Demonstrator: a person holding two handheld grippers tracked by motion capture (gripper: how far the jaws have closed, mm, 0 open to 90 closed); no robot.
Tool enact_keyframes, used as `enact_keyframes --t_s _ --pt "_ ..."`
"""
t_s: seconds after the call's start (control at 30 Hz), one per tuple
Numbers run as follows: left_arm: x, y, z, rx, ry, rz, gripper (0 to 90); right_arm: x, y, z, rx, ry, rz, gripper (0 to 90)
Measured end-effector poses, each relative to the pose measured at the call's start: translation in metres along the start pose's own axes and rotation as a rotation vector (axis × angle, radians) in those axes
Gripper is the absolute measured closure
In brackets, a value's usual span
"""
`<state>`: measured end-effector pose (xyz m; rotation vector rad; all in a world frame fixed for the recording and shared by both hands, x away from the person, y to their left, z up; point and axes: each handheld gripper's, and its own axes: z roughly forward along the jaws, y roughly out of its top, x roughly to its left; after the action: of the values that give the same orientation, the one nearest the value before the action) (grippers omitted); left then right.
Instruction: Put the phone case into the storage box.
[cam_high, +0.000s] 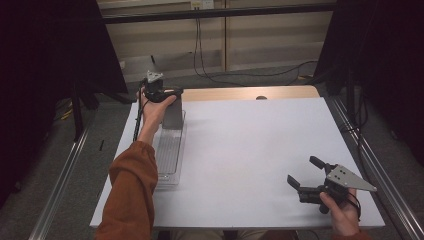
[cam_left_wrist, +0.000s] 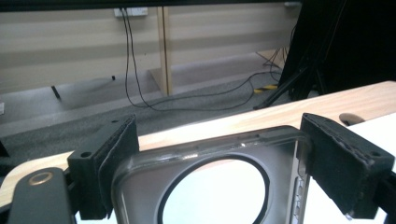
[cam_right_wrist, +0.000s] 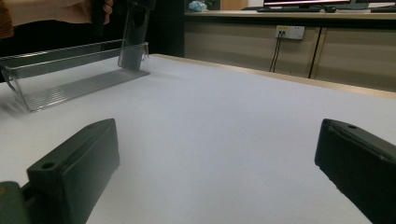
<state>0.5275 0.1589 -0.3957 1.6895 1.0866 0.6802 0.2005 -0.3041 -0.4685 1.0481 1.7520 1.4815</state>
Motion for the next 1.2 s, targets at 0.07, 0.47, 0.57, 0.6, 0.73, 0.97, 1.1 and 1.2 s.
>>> enact_keyframes --t_s 0.07,0.47,0.57,0.6,0.73,0.97,1.1,1.2 --pt "0.001 0.001 -0.002 0.009 -0.011 0.004 13.7 0.0 0.0 0.0 0.0 -0.001 0.001 0.0" --pt "0.001 0.005 -0.007 -0.018 -0.034 0.004 14.8 0.001 0.0 0.001 0.008 0.007 -0.003 0.0" --pt "-0.002 0.004 -0.005 -0.023 -0.055 0.024 12.7 0.001 0.0 0.002 0.006 0.007 -0.002 0.0" --pt "-0.003 0.004 -0.004 -0.024 -0.051 0.038 12.6 0.0 0.0 0.002 0.003 0.002 0.003 0.0" --pt "-0.005 0.003 -0.001 -0.034 -0.055 0.021 13.1 0.0 0.0 0.002 0.007 0.008 -0.007 0.0" --pt "0.004 0.001 -0.002 -0.012 -0.045 0.013 10.8 0.0 -0.001 0.002 0.005 0.006 -0.006 0.0" --pt "0.007 0.0 -0.003 0.008 -0.037 0.015 8.2 0.0 -0.001 0.002 0.008 0.006 -0.005 0.0" --pt "0.01 -0.001 -0.003 0.01 -0.036 -0.002 5.8 0.0 -0.001 0.002 0.007 0.006 -0.007 0.0"
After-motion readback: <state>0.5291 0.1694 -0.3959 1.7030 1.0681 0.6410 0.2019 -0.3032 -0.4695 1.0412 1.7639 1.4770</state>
